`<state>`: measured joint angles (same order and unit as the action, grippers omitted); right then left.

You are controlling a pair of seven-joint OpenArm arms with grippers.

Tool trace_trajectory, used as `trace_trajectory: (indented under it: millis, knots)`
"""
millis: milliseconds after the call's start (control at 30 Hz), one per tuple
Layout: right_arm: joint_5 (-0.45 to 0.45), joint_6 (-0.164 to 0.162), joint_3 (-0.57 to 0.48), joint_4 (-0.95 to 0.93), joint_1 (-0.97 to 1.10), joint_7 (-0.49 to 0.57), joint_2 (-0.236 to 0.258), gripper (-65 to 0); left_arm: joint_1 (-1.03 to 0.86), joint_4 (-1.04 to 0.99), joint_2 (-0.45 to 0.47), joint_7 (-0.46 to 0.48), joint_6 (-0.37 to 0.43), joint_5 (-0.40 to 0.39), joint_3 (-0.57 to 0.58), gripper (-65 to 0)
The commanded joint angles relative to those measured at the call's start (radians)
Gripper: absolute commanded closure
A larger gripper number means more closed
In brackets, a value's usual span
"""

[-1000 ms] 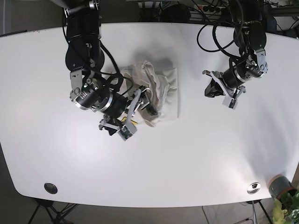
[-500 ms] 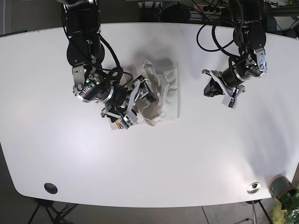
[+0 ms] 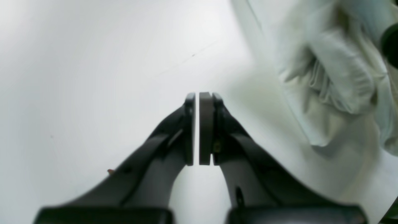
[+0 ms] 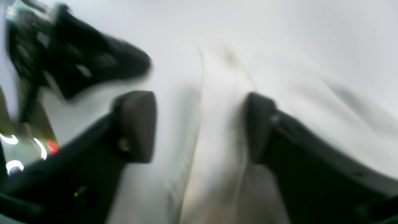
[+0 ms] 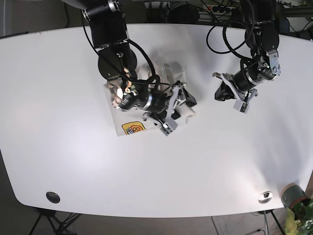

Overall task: Fold the T-shirt properly
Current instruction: 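Release with the left gripper and press the bundle with the right gripper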

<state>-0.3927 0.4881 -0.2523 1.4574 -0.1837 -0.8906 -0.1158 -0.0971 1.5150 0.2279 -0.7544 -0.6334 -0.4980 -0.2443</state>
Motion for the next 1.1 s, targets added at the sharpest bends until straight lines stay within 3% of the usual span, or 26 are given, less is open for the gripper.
trace_trajectory:
  millis: [0,67,267,367,533,633,833,900,1067]
  knots:
    - [-0.018,0.001,-0.025,-0.063,-0.058,0.078,-0.028,-31.7,0.006,0.023,0.014,0.023,-0.007,-0.021,-0.007,0.0]
    - [-0.024,-0.001,-0.031,-0.12,-0.084,0.118,-0.028,-28.7,-0.003,0.025,0.014,0.023,-0.007,-0.021,-0.007,0.0]
    - [-0.025,-0.001,-0.031,-0.134,-0.142,0.129,-0.026,-35.5,-0.006,0.039,0.014,0.023,-0.007,-0.021,-0.007,0.0]
    - [-0.025,-0.001,-0.028,-0.027,-0.135,0.084,-0.02,-40.9,-0.006,0.039,0.014,0.023,-0.007,-0.018,-0.007,0.0]
    - [-0.016,-0.001,-0.006,0.139,-0.099,-0.014,0.032,-56.0,-0.006,0.039,0.014,0.022,-0.007,-0.021,0.0,0.0]
    - [-0.016,-0.001,-0.023,0.157,-0.089,-0.04,0.061,-61.7,-0.006,0.039,0.014,0.02,-0.007,-0.021,0.0,0.0]
    - [0.027,-0.01,-0.157,0.139,-0.09,-0.037,0.11,-59.5,-0.006,0.039,0.014,0.02,-0.007,-0.017,-0.003,0.0]
    - [0.074,-0.029,-0.18,0.124,-0.09,-0.037,0.109,-56.8,-0.008,0.037,0.014,0.02,-0.007,-0.017,-0.005,0.0]
    - [0.18,-0.032,-0.198,0.067,-0.09,-0.026,0.071,-54.2,-0.025,0.037,0.014,0.02,-0.007,-0.017,-0.005,0.0]
